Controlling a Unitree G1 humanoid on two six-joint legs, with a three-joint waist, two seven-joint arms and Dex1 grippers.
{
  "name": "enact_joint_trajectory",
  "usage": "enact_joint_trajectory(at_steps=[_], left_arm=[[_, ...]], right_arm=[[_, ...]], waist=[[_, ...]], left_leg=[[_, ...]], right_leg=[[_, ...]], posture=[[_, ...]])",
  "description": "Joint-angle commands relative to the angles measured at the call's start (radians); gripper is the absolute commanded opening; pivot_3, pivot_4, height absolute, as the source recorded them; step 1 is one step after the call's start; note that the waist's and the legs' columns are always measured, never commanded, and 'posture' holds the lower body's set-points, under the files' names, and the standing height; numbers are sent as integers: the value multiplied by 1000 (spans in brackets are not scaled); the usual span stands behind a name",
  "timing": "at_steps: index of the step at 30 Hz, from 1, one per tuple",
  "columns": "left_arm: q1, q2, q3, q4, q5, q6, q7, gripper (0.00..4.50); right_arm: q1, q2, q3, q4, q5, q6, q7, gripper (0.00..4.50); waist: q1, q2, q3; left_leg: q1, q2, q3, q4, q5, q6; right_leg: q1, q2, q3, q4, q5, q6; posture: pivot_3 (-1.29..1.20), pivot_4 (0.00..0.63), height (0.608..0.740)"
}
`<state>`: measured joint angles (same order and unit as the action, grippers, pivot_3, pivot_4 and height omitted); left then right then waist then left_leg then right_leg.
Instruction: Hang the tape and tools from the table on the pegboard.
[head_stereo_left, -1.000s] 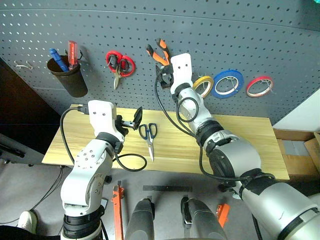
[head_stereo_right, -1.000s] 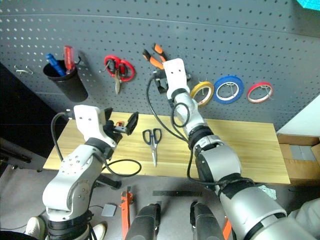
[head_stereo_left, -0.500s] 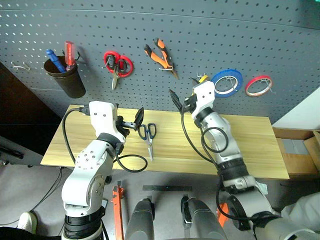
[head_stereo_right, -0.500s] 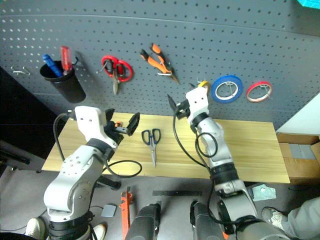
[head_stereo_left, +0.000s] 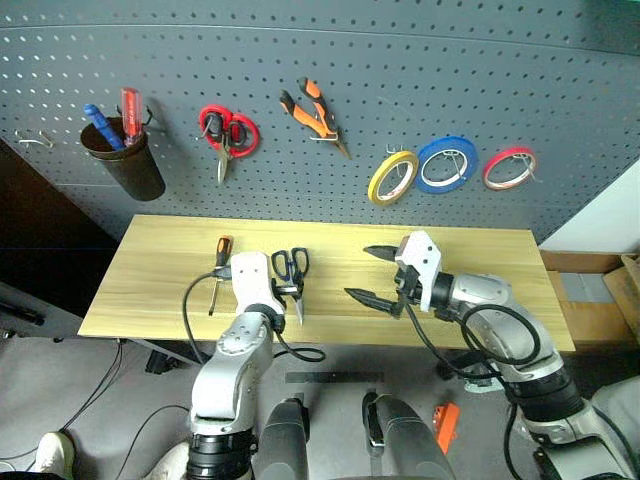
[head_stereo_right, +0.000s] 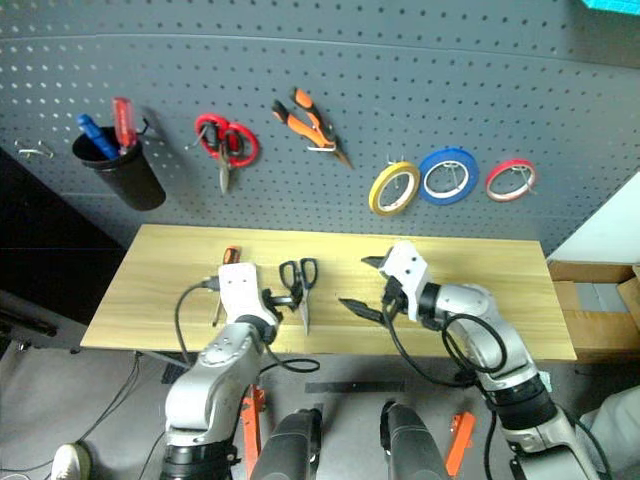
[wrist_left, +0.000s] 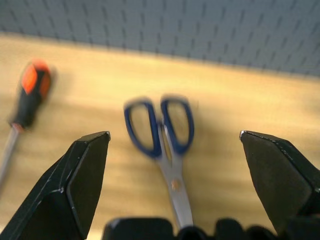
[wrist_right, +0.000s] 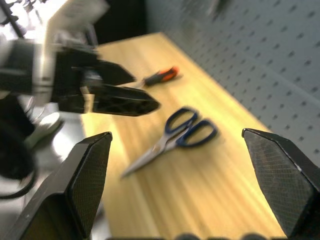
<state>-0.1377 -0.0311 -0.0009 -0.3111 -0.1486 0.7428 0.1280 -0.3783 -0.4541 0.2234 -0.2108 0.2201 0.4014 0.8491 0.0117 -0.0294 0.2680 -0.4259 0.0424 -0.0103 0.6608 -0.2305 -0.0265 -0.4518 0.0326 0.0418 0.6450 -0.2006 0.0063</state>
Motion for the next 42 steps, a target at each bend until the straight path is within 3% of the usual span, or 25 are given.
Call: enact_joint_trajectory(at_steps=[1,7,16,25,42], left_arm=[[-41,-52,-25,115,31,-5,40,4500],[-155,-87,-33,303,67,-27,88,4500],[-259,-129,1,398,91,42,192,4500],[-245,-197,42,386,68,102,243,4500],[-215,-162,84,454,43,116,192,4500]], right_arm=[[7,-54,0,-2,6,-79,84,4490],[-10,-69,5,-6,33,-77,141,4490],[-51,-88,14,-9,78,-26,226,4490],[-92,-80,27,53,57,-54,253,4490],[-119,-43,29,176,-46,-144,168,4490]], waist=[[-6,-1,1],[-18,-3,6],[-25,-5,18],[-39,-5,24],[-43,-5,39]], left_leg=[[0,0,0,0,0,0],[1,0,-1,0,0,0],[1,0,1,0,0,0],[1,0,0,0,0,0],[1,0,1,0,0,0]], right_leg=[[0,0,0,0,0,0],[0,1,0,1,0,0],[0,1,1,0,0,1],[0,1,1,1,0,2],[0,1,2,1,0,2]], posture=[[30,282,740],[-2,296,740],[-21,314,740],[-22,323,740],[-35,331,740]])
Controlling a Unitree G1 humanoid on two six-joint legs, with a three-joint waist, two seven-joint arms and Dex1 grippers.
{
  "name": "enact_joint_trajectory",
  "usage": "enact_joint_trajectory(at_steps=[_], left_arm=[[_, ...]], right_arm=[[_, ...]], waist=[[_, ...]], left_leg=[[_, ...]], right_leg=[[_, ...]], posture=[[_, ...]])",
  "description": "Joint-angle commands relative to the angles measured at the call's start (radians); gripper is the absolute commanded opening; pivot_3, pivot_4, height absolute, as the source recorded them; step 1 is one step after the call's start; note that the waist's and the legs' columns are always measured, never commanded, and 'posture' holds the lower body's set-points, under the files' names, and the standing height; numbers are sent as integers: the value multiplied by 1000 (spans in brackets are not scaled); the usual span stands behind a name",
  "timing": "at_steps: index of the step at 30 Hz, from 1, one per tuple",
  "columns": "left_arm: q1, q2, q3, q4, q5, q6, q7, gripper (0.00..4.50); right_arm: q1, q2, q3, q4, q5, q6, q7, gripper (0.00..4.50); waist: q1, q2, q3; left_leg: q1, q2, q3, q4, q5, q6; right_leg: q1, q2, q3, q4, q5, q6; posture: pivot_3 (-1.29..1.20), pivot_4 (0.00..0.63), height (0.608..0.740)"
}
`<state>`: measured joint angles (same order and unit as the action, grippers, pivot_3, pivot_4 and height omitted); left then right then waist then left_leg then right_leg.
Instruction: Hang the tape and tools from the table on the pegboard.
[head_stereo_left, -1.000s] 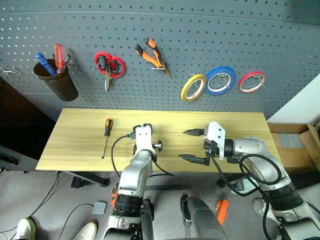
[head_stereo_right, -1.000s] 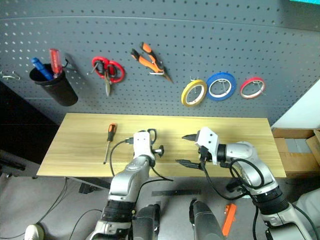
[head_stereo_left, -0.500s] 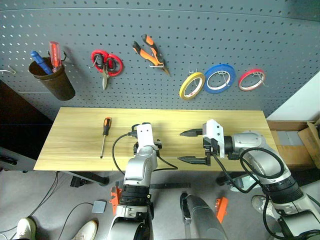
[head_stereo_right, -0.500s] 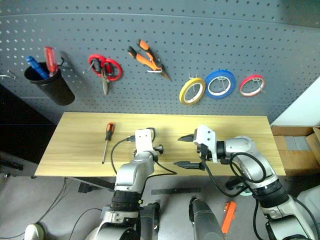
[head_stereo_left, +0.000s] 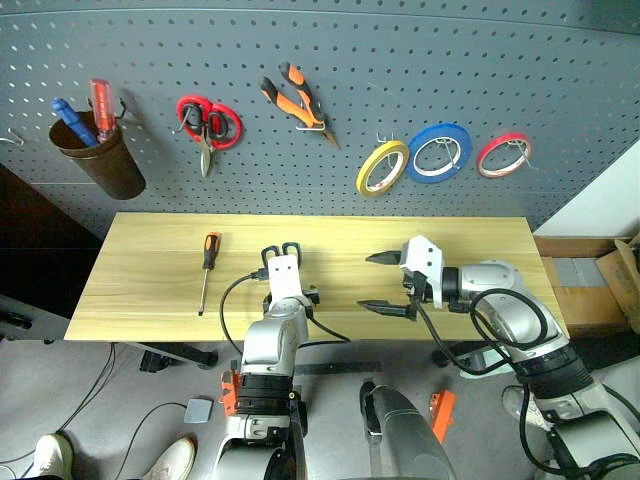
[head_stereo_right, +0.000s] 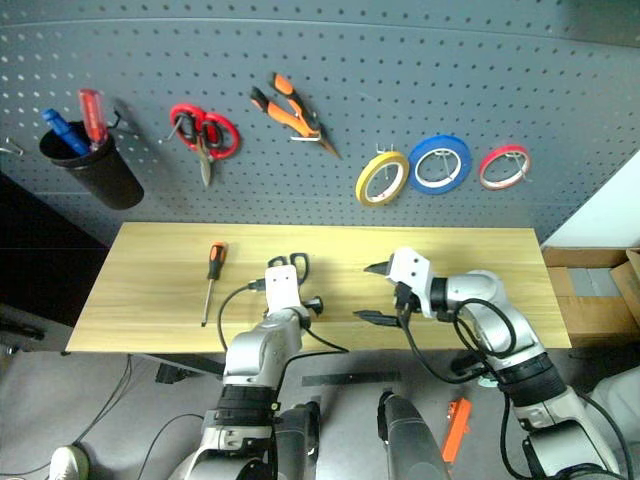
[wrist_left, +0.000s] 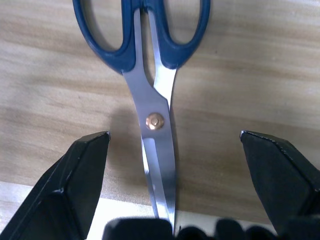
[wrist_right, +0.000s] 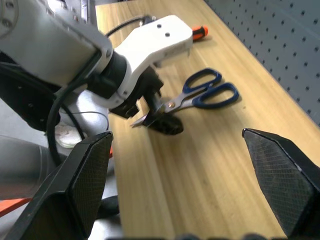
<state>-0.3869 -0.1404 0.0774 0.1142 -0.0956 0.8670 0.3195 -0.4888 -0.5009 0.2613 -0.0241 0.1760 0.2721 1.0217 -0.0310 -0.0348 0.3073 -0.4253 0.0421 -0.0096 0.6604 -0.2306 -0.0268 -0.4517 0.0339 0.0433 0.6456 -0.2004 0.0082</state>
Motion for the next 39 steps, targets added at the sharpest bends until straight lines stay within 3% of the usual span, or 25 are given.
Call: enact_joint_trajectory(at_steps=[1,8,17,28,39], left_arm=[[27,-54,15,46,-12,-10,4,4500],[-33,-36,52,133,5,-25,31,4500],[-27,-33,87,58,40,112,110,4500],[6,33,89,-16,47,182,56,4500],[-64,88,101,113,25,138,-40,4500]], right_arm=[[-10,4,-10,-10,-1,-13,-6,4490],[-11,6,-27,-18,18,25,-21,4490],[-26,36,-50,-11,39,75,-55,4490],[-27,56,-57,-4,42,77,-74,4490],[-26,66,-64,-18,55,97,-95,4490]], waist=[[0,0,0],[0,1,0],[-9,1,0],[-16,1,0],[-18,1,-1]], left_leg=[[0,0,0,0,0,0],[5,-1,0,0,0,0],[8,0,2,-1,0,0],[8,0,1,-2,0,0],[9,0,1,-2,0,0]], right_leg=[[0,0,0,0,0,0],[4,0,1,0,0,0],[6,0,1,0,0,0],[6,0,1,0,0,0],[6,0,1,0,0,0]], posture=[[-36,331,740],[-43,334,740],[-33,329,740],[-15,321,740],[-17,313,740]])
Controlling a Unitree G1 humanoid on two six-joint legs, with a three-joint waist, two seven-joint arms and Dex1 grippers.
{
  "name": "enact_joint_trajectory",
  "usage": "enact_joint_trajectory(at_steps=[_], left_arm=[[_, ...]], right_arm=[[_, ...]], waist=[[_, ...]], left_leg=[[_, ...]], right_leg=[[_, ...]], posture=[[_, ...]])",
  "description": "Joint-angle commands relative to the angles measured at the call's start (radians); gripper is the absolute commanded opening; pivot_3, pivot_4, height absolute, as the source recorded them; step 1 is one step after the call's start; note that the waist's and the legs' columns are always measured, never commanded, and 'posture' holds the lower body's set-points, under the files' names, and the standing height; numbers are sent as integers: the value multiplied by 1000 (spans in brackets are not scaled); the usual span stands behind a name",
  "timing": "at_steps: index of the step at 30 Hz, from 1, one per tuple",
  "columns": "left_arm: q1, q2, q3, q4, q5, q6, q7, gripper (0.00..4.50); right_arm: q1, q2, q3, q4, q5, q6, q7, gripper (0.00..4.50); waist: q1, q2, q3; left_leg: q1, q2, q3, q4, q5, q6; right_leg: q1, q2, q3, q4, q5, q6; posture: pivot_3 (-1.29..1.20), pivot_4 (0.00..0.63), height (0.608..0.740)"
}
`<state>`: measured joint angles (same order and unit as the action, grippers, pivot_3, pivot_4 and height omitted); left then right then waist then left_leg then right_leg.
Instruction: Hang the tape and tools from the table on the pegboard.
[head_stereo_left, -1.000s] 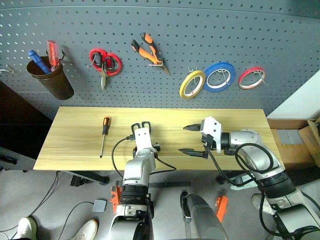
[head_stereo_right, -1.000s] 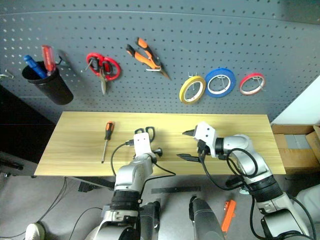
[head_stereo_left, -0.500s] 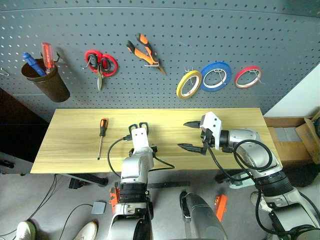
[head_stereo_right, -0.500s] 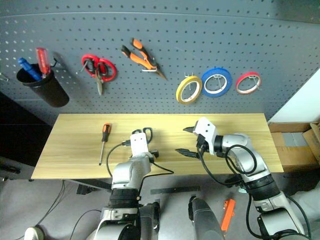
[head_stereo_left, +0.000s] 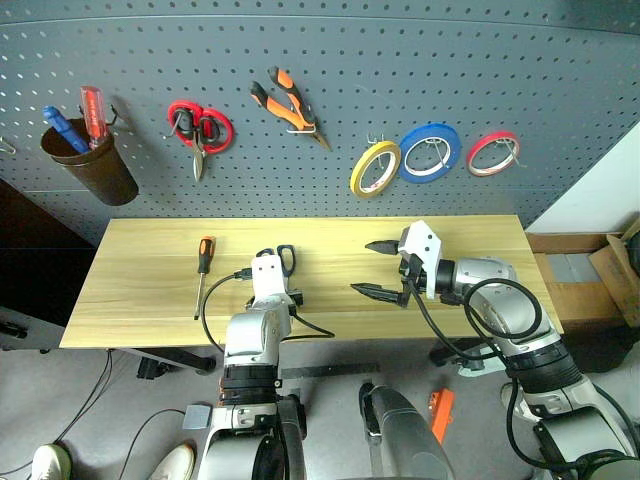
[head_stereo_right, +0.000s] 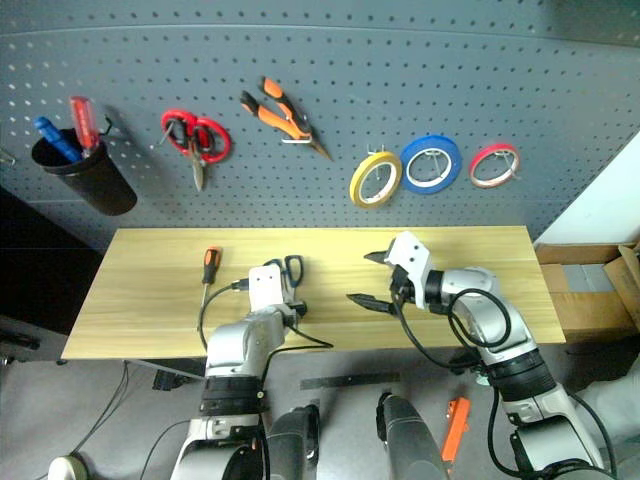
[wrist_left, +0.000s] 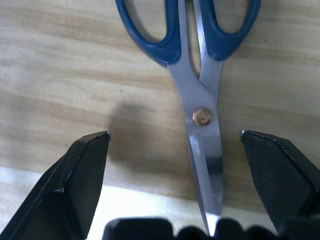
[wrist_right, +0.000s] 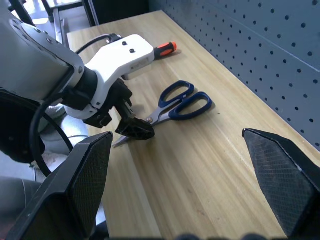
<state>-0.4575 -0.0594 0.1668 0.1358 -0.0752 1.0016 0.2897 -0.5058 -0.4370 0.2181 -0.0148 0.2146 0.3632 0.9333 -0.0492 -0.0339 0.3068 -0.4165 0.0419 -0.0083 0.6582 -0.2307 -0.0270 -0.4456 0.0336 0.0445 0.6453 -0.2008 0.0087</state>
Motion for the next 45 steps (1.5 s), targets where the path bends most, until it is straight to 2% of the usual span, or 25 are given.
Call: enact_joint_trajectory(at_steps=[1,9,15,18,28,40,45], left_arm=[[-5,8,12,109,4,-2,-13,4500],[-51,4,31,182,6,-19,-15,4500],[-31,-5,35,160,4,0,-17,4500],[-15,-15,35,137,4,9,-15,3891],[-6,-31,53,112,3,20,-6,534],[-3,-32,71,84,-4,23,-2,493],[84,-14,-8,-111,37,-14,-16,493]], right_arm=[[-9,3,-21,-29,17,7,-8,4490],[-13,13,-27,-31,22,11,-27,4490],[-16,15,-31,-26,22,8,-34,4490],[-21,17,-33,-21,23,6,-38,4500],[-41,24,-41,5,25,3,-47,4500],[-52,26,-49,27,23,-4,-45,4500],[-44,21,-56,-8,49,11,-27,4500]], waist=[[0,0,0],[1,0,0],[0,1,0],[-1,1,0],[-4,1,-1],[-7,1,-1],[-9,1,-1]], left_leg=[[0,0,0,0,0,0],[0,0,0,0,0,0],[0,0,0,0,0,0],[0,0,0,0,0,0],[1,0,1,-2,0,0],[1,0,1,-3,0,0],[0,0,4,-6,0,0]], right_leg=[[0,0,0,0,0,0],[0,0,0,0,0,0],[0,0,0,0,0,0],[0,0,0,0,0,0],[0,0,0,-1,0,0],[0,0,0,-1,0,0],[-2,0,3,-1,0,0]], posture=[[-17,313,740],[-22,303,740],[-23,299,740],[-23,299,740],[-21,300,740],[-23,298,740],[-25,288,740]])
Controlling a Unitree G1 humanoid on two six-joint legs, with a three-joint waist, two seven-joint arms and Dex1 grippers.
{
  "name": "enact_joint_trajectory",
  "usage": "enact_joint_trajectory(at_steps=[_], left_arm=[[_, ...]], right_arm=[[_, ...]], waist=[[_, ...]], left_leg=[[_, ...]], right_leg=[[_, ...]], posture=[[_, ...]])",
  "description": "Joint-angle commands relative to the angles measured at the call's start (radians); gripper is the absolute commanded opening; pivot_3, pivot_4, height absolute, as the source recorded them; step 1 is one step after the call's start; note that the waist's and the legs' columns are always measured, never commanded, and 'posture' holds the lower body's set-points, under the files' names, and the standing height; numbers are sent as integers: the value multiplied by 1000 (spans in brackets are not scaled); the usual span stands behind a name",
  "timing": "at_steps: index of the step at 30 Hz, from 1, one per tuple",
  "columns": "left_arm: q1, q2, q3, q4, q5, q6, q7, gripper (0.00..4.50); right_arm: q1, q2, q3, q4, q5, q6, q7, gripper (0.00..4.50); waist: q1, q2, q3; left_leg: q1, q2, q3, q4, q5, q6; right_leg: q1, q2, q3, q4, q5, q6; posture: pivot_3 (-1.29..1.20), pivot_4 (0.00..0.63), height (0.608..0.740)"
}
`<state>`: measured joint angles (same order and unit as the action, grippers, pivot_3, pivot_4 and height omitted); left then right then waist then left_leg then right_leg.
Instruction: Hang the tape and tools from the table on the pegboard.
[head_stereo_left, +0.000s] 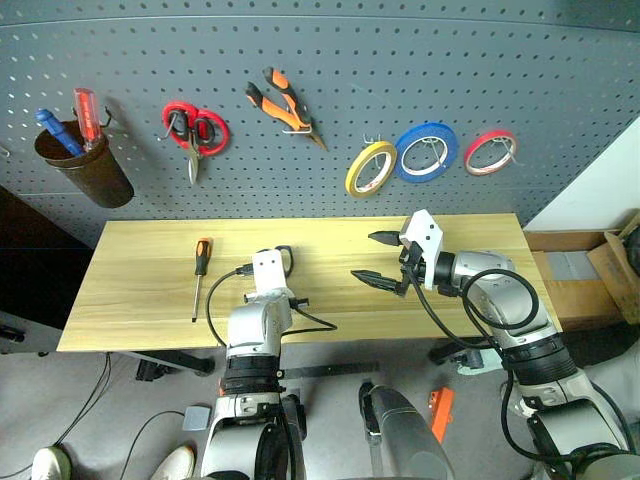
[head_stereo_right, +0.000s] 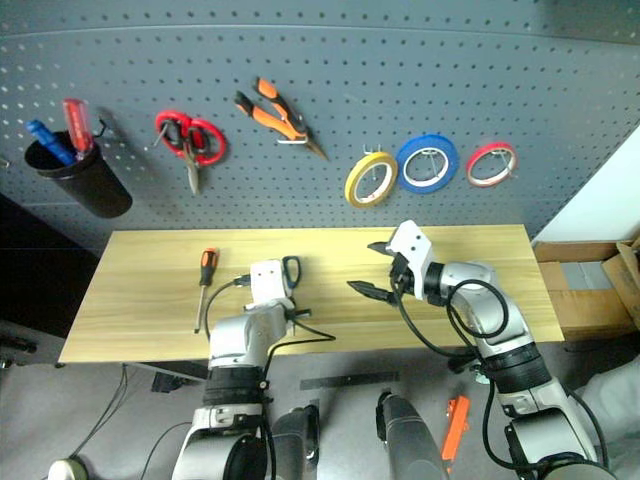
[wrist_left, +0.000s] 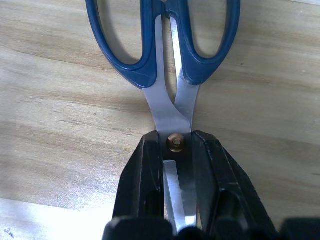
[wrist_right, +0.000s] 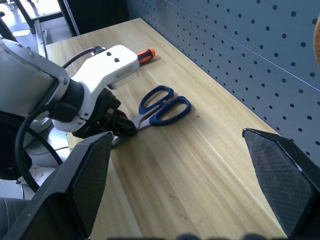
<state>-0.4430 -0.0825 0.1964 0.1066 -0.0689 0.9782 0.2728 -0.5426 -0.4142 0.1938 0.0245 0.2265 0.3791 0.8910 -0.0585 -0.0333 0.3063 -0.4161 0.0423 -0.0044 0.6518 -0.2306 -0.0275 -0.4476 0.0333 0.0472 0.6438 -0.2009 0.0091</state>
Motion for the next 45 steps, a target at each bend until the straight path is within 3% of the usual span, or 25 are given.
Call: enact_joint_trajectory(at_steps=[1,9,15,20,25,38,45], left_arm=[[98,17,-64,-131,40,-4,-6,493],[250,96,-206,-342,124,-76,-39,493],[343,219,-315,-484,212,-186,-94,493],[433,314,-316,-581,268,-277,-130,493],[490,388,-297,-619,352,-406,-114,493],[380,377,-181,-527,403,-594,-79,493],[270,362,-126,-390,285,-682,-165,493]], right_arm=[[-4,-3,-34,-60,47,1,21,4500],[23,2,-43,-122,104,32,25,4500],[58,24,-74,-225,214,118,12,4500],[64,68,-126,-308,353,217,-28,4500],[46,128,-139,-320,386,231,-101,4500],[-18,240,-143,-275,404,193,-194,4500],[-52,249,-71,-194,212,39,-249,4500]], waist=[[1,0,0],[12,-1,0],[16,-4,-4],[17,-7,-18],[21,-8,-48],[29,-15,-129],[30,-14,-159]], left_leg=[[0,0,1,-2,0,0],[-6,1,2,-7,3,-7],[-6,0,3,-7,3,-7],[-6,1,3,-7,3,-7],[-6,2,2,-7,3,-8],[-1,2,5,-6,3,-7],[2,2,6,-5,4,-7]], right_leg=[[-1,0,1,0,0,0],[-9,0,1,0,-1,2],[-9,-2,2,0,-1,2],[-10,-2,1,0,-1,2],[-10,-2,0,0,-1,1],[-6,-2,0,2,0,0],[-3,-1,0,3,1,-1]], posture=[[-23,284,740],[-11,250,740],[-3,206,740],[11,166,740],[32,129,740],[36,70,740],[35,59,740]])
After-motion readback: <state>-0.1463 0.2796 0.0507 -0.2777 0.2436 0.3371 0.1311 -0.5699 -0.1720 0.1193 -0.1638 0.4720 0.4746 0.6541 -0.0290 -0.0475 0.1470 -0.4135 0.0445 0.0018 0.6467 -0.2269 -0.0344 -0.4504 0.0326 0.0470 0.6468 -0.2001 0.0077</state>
